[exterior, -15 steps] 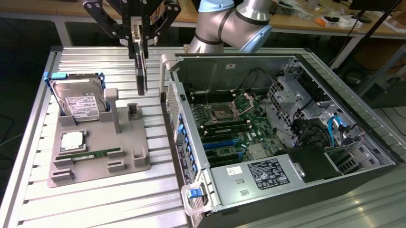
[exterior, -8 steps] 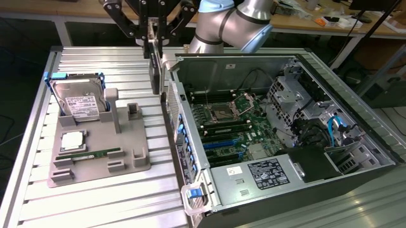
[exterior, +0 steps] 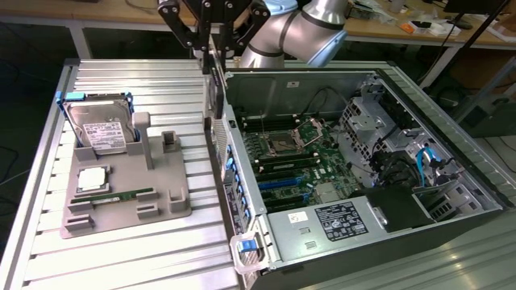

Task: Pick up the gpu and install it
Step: 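Pick up the gpu and move the gpu toward the slot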

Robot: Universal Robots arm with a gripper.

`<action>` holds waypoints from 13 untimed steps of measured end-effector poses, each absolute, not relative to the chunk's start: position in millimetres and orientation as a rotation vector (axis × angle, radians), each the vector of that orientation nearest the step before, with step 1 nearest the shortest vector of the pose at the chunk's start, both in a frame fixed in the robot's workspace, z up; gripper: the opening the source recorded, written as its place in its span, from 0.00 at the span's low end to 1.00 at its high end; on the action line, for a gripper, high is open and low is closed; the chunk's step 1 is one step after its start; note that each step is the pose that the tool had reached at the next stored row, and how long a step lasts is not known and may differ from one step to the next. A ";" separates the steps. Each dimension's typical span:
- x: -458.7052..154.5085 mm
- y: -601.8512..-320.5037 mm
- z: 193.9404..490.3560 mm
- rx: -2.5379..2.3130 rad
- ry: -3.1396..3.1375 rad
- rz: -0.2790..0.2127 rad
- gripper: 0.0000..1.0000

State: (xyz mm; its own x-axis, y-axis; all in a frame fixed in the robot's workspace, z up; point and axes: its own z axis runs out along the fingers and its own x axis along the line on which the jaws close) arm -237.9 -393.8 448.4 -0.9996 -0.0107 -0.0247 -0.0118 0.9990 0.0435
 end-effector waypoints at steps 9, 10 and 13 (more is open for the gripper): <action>-208.8 -393.8 448.4 -0.017 3.117 0.068 0.27; -204.9 -393.8 448.4 -0.018 3.117 0.068 0.27; -194.2 -393.8 448.5 -0.017 3.117 0.068 0.27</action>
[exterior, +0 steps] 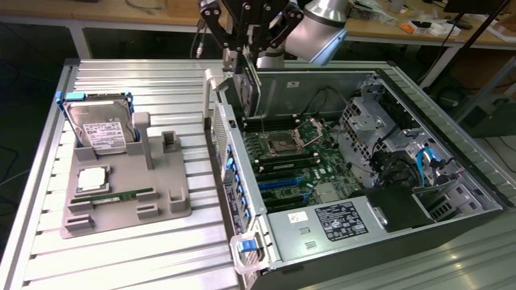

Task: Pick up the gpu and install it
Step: 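Pick up the gpu and move the gpu toward the slot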

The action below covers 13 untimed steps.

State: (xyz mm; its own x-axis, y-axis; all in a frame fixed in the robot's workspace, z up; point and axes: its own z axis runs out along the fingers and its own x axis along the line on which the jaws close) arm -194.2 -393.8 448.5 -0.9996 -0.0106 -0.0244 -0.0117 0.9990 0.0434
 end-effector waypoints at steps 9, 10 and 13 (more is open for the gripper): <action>-160.3 -393.8 448.4 -0.017 3.117 0.068 0.27; -156.9 -393.8 448.5 -0.017 3.117 0.068 0.27; -142.8 -393.8 448.4 -0.017 3.117 0.068 0.27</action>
State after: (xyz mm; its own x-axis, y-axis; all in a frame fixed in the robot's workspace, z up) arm -142.8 -393.8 448.4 -0.9997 -0.0106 -0.0239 -0.0117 0.9990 0.0434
